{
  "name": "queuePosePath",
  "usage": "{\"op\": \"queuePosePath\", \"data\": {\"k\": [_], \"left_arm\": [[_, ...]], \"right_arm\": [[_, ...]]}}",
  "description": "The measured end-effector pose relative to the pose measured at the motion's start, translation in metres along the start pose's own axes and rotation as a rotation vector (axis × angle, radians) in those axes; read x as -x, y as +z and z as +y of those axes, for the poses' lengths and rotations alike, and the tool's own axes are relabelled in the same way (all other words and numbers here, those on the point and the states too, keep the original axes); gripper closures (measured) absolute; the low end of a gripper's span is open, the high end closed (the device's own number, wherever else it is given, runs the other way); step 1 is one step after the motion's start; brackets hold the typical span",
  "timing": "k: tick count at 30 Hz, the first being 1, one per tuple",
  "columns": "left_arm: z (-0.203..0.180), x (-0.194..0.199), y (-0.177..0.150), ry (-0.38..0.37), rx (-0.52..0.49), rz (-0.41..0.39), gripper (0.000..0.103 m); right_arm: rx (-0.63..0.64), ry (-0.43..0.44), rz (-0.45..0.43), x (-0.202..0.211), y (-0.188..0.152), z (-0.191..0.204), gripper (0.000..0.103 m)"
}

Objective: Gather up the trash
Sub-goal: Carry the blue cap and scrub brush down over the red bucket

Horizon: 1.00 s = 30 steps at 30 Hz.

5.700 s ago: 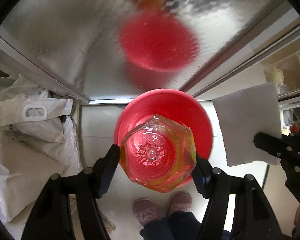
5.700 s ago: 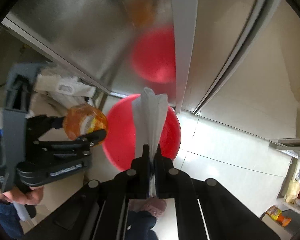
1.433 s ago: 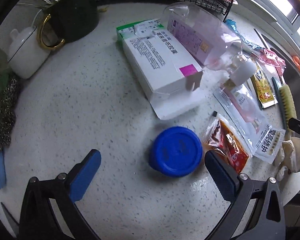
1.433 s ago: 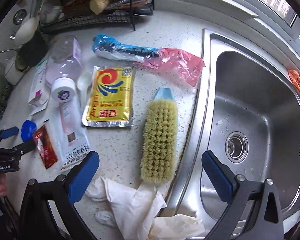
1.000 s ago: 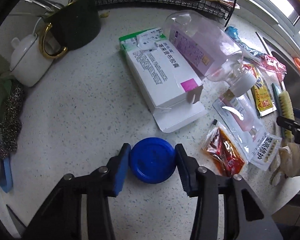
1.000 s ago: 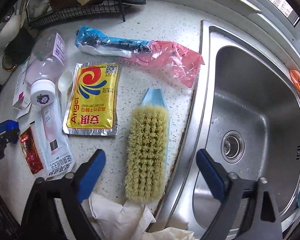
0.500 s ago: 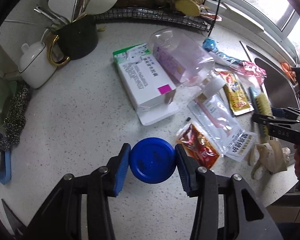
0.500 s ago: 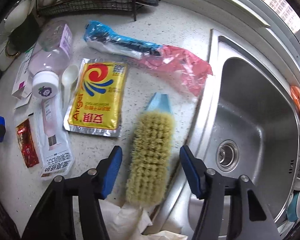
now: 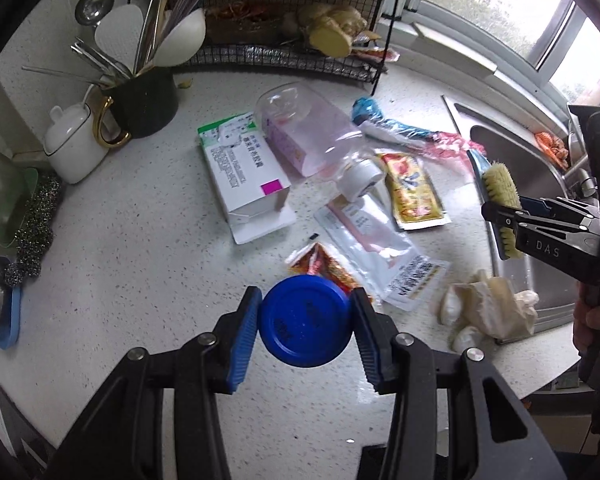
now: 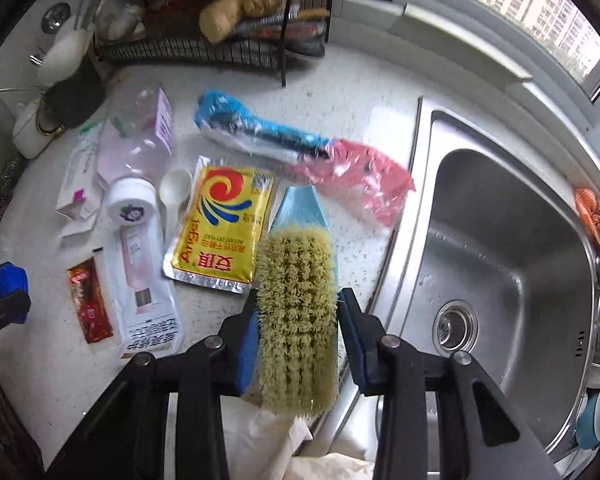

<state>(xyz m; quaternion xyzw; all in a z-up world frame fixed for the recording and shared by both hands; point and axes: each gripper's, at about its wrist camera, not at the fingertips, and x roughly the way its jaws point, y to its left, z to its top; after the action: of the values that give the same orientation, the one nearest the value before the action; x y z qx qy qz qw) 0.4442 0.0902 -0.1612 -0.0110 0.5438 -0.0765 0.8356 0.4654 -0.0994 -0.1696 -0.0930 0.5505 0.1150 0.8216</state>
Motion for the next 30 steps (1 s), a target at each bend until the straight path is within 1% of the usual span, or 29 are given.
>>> {"op": "queuePosePath", "data": {"k": [3, 5, 8, 13, 18, 21, 25, 30], "left_arm": [[-0.015, 0.019, -0.007, 0.0, -0.013, -0.035, 0.06], [-0.027, 0.034, -0.015, 0.002, -0.022, -0.057, 0.06], [-0.047, 0.053, -0.032, 0.0, -0.035, -0.085, 0.06], [-0.088, 0.074, -0.069, 0.002, -0.059, -0.107, 0.06], [-0.135, 0.092, -0.121, -0.003, -0.083, -0.121, 0.06], [-0.159, 0.098, -0.151, -0.012, -0.1, -0.115, 0.06], [-0.185, 0.098, -0.186, -0.017, -0.123, -0.097, 0.06], [-0.209, 0.083, -0.224, -0.033, -0.149, -0.031, 0.06]], "right_arm": [[0.011, -0.001, -0.078, 0.031, -0.008, 0.0, 0.068], [0.019, 0.012, -0.098, 0.048, -0.016, -0.002, 0.068], [0.018, 0.057, -0.118, 0.07, -0.035, -0.008, 0.068], [0.035, 0.094, -0.157, 0.101, -0.084, -0.022, 0.068], [0.049, 0.112, -0.182, 0.132, -0.141, -0.034, 0.068], [0.041, 0.11, -0.18, 0.145, -0.178, -0.045, 0.068], [0.029, 0.114, -0.155, 0.152, -0.224, -0.055, 0.068], [-0.004, 0.127, -0.103, 0.145, -0.274, -0.061, 0.068]]}}
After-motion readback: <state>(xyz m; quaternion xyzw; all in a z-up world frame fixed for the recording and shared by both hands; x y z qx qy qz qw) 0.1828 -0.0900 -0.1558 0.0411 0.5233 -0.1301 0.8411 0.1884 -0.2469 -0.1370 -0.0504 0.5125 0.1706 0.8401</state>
